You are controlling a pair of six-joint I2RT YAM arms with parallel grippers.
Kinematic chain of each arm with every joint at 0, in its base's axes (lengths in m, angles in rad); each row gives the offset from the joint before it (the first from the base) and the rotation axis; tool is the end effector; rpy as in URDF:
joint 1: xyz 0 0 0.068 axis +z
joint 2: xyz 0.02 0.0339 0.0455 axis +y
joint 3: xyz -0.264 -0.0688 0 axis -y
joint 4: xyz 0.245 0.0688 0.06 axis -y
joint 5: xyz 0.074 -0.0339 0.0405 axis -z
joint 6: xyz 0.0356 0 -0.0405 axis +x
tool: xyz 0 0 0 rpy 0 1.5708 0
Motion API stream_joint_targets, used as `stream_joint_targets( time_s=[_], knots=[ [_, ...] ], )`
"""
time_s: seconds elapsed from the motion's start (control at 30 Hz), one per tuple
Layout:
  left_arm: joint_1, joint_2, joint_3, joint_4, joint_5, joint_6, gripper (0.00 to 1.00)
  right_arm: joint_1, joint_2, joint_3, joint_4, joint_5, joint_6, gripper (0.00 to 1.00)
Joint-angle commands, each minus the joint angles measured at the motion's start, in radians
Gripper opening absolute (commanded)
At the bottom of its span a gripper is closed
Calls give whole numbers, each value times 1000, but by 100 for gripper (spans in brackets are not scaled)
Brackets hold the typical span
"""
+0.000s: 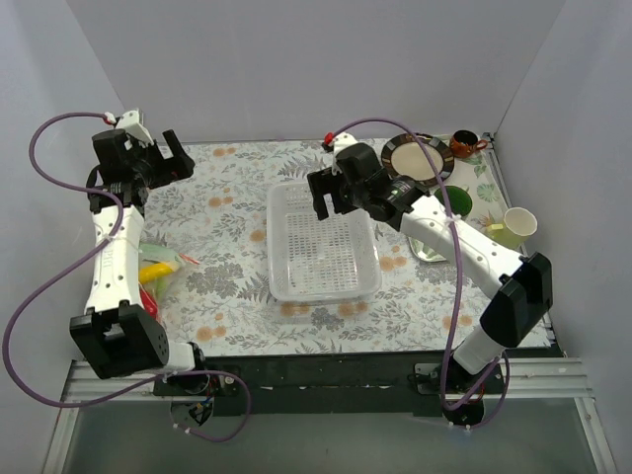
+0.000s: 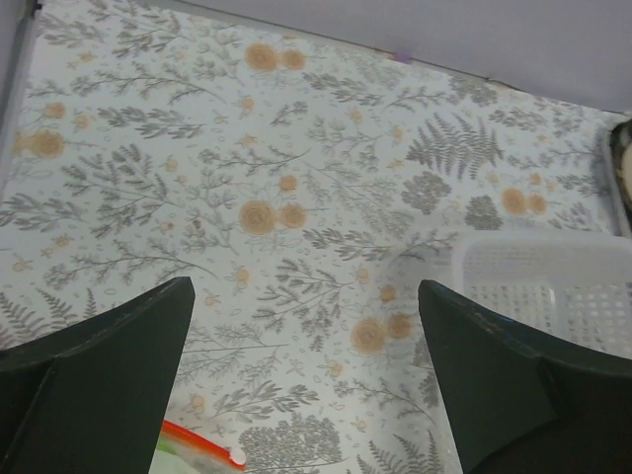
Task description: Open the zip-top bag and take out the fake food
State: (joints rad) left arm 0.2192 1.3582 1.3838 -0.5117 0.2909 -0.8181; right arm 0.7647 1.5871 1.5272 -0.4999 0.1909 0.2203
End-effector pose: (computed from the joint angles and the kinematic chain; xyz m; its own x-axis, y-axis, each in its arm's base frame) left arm 0.2982 0.0560 0.3873 -0.3403 -0.7921 -0.5066 -0.3060 0.6028 -0.7369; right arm 0.2679 0.2477 0.3648 -0.4971 -0.1796 -0.8489 -0.4664 0.8803 0.0868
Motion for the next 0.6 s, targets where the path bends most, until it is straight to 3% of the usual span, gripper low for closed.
stream_joint_targets(
  time_s=[0.0, 0.17, 0.33, 0.4, 0.57],
  knots=[
    [52, 55, -46, 50, -174, 74, 98, 63, 63, 103, -55, 117, -48, 98],
    [135, 172, -51, 99, -309, 80, 98, 128, 68, 74, -28, 246, -90, 98],
    [144, 246, -78, 119, -442, 82, 94, 166, 31, -24, 53, 242, -113, 98],
    [144, 246, -114, 118, -525, 71, 89, 170, 33, -56, 57, 237, -111, 98],
    [144, 222, -236, 173, -648, 43, 88, 171, 47, -105, 87, 205, -104, 98]
  ],
)
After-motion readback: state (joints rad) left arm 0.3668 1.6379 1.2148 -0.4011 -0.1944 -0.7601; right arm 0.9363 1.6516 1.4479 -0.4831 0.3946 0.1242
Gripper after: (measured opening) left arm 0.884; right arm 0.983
